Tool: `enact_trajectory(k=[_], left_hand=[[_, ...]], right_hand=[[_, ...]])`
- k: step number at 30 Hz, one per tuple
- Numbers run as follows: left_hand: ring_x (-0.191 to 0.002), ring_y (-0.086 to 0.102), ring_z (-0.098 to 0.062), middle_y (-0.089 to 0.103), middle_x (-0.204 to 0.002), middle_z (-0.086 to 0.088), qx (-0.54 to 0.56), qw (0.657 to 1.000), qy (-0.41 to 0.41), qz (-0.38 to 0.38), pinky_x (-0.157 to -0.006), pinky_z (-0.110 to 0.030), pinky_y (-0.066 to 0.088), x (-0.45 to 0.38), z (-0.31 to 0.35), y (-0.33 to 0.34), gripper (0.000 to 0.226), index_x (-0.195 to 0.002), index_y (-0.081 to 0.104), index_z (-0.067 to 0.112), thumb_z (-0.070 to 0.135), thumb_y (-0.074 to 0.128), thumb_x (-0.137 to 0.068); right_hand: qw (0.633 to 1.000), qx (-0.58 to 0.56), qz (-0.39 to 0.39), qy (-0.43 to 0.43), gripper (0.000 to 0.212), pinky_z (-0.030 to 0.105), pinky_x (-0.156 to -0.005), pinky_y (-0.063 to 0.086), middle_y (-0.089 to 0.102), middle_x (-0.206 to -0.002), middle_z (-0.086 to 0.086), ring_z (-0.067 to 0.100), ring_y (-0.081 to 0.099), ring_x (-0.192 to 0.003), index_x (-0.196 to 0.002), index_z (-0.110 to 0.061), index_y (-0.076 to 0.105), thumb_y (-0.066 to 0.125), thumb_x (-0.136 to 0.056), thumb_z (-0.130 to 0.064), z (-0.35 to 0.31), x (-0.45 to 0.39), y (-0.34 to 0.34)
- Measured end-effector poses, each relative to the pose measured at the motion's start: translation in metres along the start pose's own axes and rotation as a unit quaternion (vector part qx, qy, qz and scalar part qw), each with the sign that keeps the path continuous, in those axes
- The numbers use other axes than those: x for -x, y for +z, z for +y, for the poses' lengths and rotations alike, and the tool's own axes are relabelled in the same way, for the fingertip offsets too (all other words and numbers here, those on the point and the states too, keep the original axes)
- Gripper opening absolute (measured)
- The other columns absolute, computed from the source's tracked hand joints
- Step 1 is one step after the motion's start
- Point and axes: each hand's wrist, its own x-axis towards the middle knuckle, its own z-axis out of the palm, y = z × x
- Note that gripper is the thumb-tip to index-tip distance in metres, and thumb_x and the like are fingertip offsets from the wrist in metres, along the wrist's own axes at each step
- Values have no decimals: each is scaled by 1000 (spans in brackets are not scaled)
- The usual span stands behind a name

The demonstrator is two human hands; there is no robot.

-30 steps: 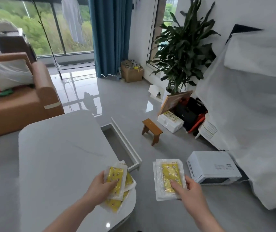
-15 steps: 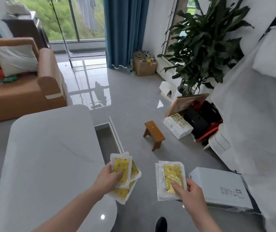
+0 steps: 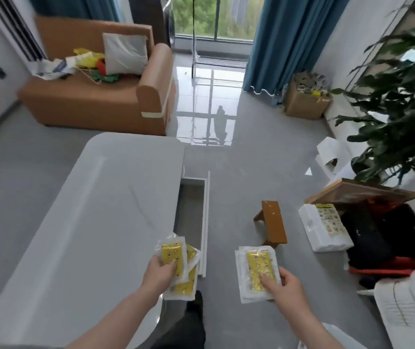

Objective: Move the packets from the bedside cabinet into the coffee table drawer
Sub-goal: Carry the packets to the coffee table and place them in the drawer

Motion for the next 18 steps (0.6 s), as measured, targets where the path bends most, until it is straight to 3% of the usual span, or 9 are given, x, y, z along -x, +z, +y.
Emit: enact_trajectory(k=[6,12,18], left_hand=[[-103,67,-25,71,-111,-6,31,996,-58,52,-95,-44,54,-79,15,15,17,-118,63,15,19,62,-101],[-110,64,-30,68,-117,-7,22,988,-114,97,-98,-42,53,-160,22,42,23,-123,63,16,20,63,-101],[-116,64,-30,69,-124,-7,31,977,-165,132,-100,-41,52,-247,-1,78,30,-128,63,18,23,65,-98]], right_hand=[[997,56,-47,38,14,26,-53,57,81,-88,6,14,78,-70,-101,-11,77,79,-89,-4,-35,-105,22],[991,90,-73,66,20,25,-53,58,82,-88,0,14,79,-75,-105,-17,77,81,-88,-8,-49,-195,45],[980,133,-99,109,23,39,-64,65,82,-88,1,22,79,-81,-106,-14,76,83,-86,-7,-30,-289,72]])
